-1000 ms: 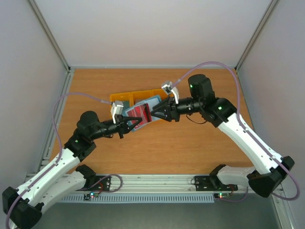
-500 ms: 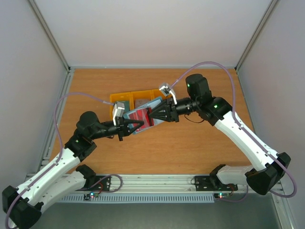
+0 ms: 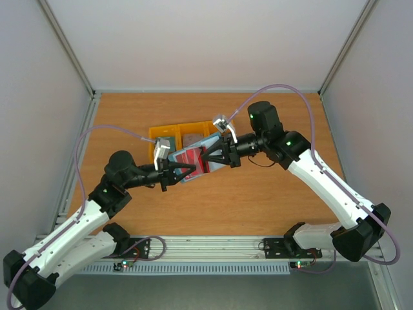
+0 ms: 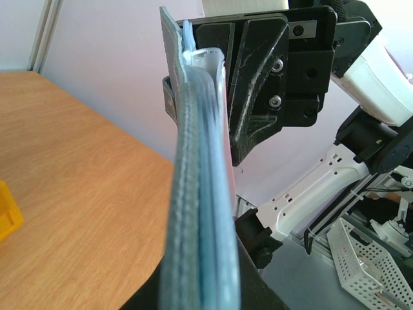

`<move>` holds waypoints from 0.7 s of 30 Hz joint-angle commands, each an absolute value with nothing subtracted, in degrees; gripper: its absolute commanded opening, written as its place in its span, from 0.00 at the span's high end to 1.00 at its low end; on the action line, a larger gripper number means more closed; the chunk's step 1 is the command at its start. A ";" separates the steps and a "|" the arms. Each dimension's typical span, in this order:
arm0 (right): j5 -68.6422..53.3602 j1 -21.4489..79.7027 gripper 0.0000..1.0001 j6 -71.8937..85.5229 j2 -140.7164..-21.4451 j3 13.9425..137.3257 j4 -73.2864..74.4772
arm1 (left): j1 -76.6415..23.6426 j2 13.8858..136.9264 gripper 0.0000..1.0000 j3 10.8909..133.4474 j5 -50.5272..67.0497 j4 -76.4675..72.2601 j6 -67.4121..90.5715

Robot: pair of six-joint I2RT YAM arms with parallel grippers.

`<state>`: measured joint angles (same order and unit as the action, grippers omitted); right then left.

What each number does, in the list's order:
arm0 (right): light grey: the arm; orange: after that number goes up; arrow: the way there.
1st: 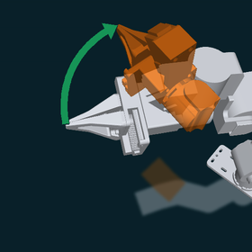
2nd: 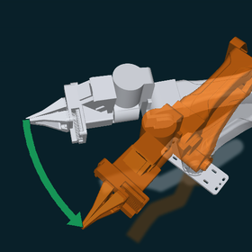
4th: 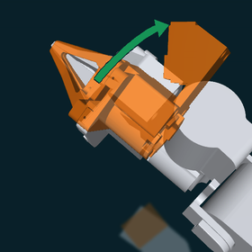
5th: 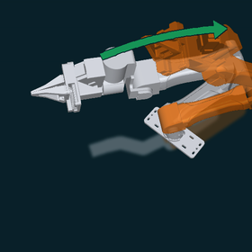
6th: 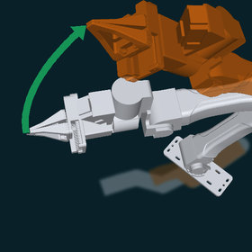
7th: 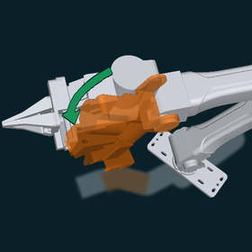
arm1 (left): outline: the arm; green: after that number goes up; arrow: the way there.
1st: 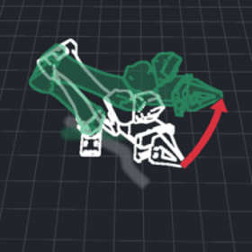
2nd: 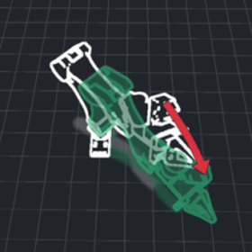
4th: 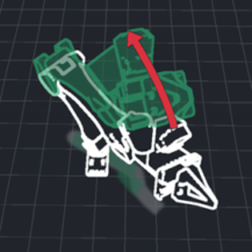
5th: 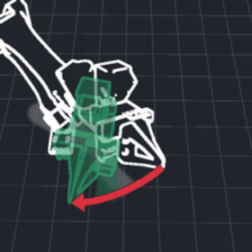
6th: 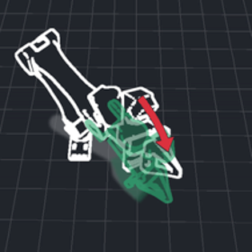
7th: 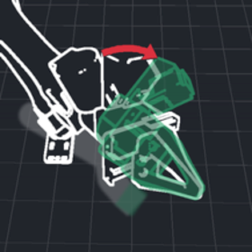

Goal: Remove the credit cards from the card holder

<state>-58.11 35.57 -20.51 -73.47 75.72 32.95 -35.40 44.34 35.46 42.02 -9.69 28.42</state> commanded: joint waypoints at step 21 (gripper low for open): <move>-47.56 31.18 0.99 -36.39 -70.84 89.09 59.21 | -35.61 42.68 1.00 35.53 41.29 -13.62 27.53</move>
<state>-53.78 32.49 -31.29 -72.69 85.32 51.94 -35.59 44.27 35.46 43.29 -11.20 28.08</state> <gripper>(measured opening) 0.022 0.078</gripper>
